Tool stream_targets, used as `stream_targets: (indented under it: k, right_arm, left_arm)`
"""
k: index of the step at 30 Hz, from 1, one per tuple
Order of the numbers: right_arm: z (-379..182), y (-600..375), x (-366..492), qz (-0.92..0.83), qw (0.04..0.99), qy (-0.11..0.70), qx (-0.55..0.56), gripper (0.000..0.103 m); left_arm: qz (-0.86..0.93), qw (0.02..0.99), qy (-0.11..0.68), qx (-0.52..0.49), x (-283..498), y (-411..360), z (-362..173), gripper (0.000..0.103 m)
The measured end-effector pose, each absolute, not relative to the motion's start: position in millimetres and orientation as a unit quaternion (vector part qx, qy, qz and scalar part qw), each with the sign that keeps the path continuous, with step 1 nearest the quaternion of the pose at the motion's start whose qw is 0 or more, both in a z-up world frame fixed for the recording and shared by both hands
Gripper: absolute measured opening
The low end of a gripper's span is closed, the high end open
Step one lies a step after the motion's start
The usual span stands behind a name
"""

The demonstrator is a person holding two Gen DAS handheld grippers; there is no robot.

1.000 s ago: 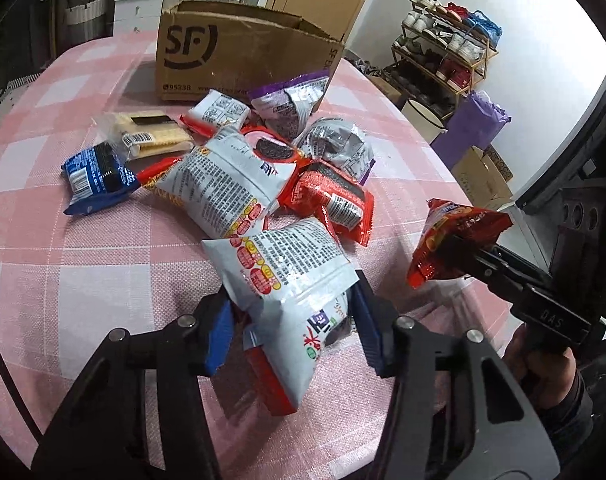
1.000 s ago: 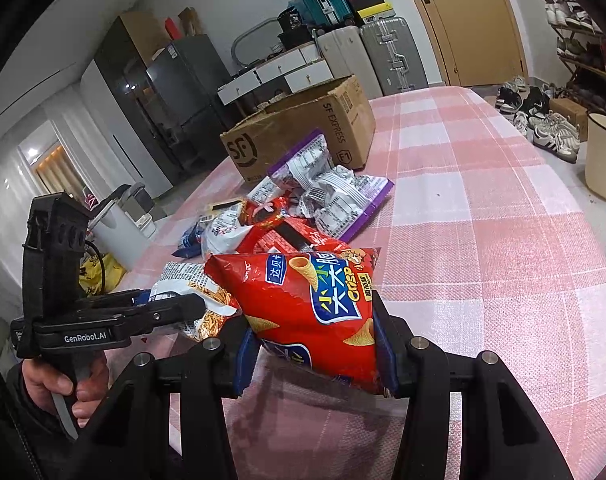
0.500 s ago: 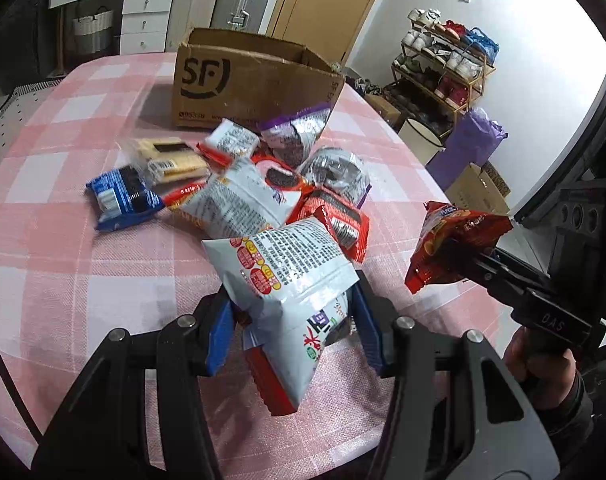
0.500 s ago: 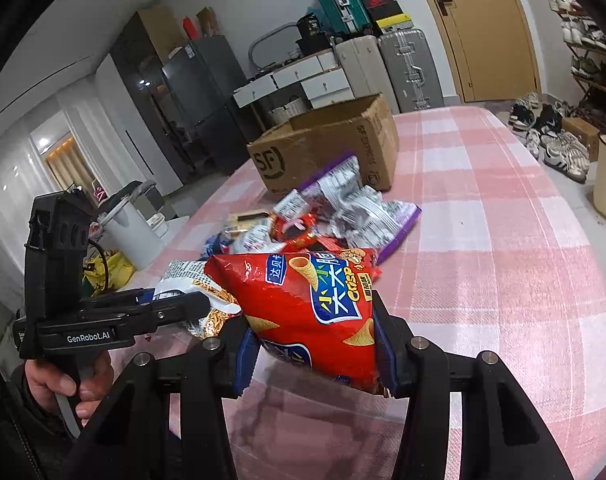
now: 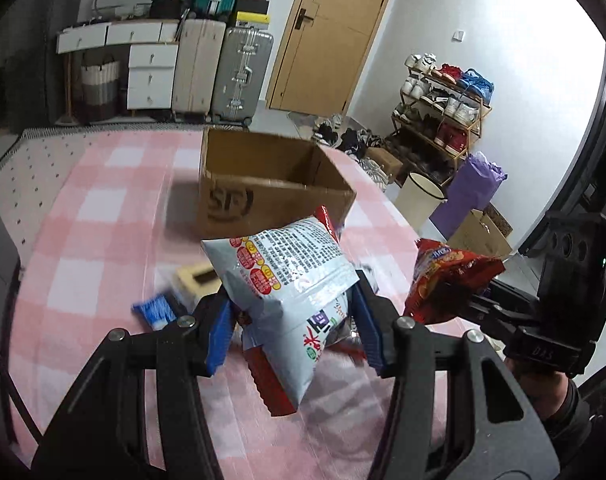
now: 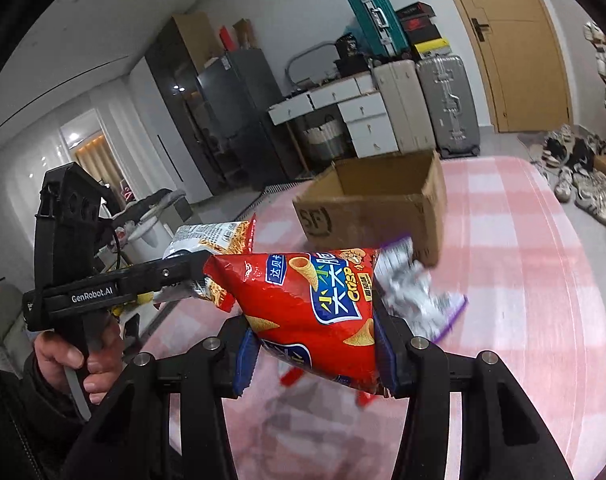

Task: Organize snacks
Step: 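Carry both bags over the box and open both tools to drop them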

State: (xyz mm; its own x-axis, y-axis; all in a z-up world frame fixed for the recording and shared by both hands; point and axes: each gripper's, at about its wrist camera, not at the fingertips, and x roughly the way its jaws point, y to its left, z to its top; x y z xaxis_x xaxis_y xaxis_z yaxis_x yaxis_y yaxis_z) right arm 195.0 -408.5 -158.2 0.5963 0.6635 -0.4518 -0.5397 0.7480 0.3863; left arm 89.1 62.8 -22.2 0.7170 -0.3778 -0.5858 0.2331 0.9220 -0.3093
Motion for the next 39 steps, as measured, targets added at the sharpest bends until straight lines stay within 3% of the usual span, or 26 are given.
stream_targets:
  k: [9, 24, 30, 39]
  right_arm:
    - [-118.4, -386.7, 246.4, 0.358, 0.887, 0.272, 0.103, 0.049]
    - [-77.3, -364.9, 347.8, 0.334, 0.896, 0.275, 0.097, 0.049]
    - [-81.1, -359.1, 385.6, 0.324, 0.896, 0.288, 0.093, 0.049]
    - [-107.3, -354.5, 432.1, 0.304, 0.892, 0.322, 0.093, 0.05]
  left_arm:
    - [-0.159, 0.924, 0.336, -0.086, 147.7, 70.6, 11.9, 0.051]
    - [-0.138, 0.924, 0.342, -0.097, 309.5, 80.4, 56.8, 0.051]
    - [-0.13, 0.918, 0.361, -0.102, 377.9, 74.8, 54.4, 0.051]
    - [-0.122, 0.906, 0.397, -0.089, 439.0, 47.6, 8.9, 0.052]
